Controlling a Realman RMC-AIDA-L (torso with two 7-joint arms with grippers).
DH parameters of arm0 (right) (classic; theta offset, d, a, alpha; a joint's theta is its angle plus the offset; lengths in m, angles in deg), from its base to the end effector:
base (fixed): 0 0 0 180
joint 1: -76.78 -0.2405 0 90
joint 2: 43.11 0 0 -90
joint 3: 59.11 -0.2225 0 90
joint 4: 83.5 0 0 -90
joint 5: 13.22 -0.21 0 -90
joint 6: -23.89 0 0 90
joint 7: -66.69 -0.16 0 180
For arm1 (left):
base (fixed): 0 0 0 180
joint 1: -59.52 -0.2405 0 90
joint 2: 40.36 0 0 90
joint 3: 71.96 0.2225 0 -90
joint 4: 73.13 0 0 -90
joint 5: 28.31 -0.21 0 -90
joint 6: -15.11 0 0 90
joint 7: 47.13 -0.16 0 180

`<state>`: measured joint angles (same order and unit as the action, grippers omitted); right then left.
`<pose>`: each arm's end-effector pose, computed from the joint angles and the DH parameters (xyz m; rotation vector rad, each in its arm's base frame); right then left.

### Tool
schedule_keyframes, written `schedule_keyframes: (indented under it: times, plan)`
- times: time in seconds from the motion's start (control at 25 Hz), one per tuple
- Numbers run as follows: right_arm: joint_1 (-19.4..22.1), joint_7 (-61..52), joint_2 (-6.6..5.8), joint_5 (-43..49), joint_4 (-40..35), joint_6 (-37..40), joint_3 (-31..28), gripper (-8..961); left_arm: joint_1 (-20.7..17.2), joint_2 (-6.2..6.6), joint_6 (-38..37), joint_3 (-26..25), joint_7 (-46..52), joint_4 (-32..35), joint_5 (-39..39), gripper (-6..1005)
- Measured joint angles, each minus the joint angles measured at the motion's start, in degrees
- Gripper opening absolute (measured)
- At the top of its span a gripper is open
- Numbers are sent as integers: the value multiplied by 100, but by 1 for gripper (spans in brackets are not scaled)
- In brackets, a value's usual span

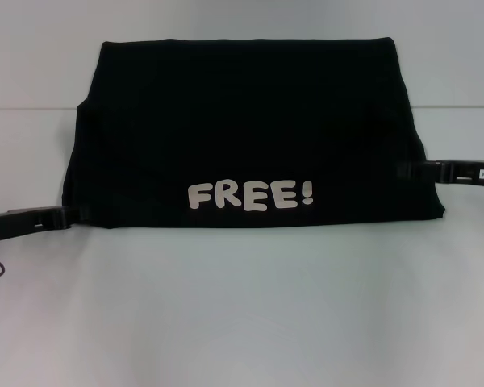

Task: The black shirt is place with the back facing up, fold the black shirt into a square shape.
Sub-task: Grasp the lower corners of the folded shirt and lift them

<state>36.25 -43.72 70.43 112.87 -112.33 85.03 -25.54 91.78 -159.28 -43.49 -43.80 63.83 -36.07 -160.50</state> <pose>0.2708 0.4038 0.0284 -2.2023 1.2797 0.4462 -0.3230 0.3672 0.0311 -2.0219 -1.3611 -0.3674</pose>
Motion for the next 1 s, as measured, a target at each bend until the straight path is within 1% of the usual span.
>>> schedule_keyframes:
  times: [0.16, 0.36, 0.56, 0.84, 1.0]
  plan:
    - [-33, -334, -55, 500, -11, -4, 62, 571, 2, 9, -56, 23, -2, 13, 0, 299]
    - [-66, -594, -56, 969, -37, -206, 62, 551, 5, 10, -150, 37, -4, 23, 0, 89]
    - [-75, -580, -24, 991, -9, -375, 62, 532, 12, 10, -158, 40, -4, 21, 0, 25]
    - [-101, -601, 14, 995, 16, -471, 164, 504, 21, 10, -160, 40, -4, 19, 0, 24]
    - [-138, -603, 31, 997, 193, -616, 214, 488, 51, 17, -141, 40, -6, 6, 0, 23]
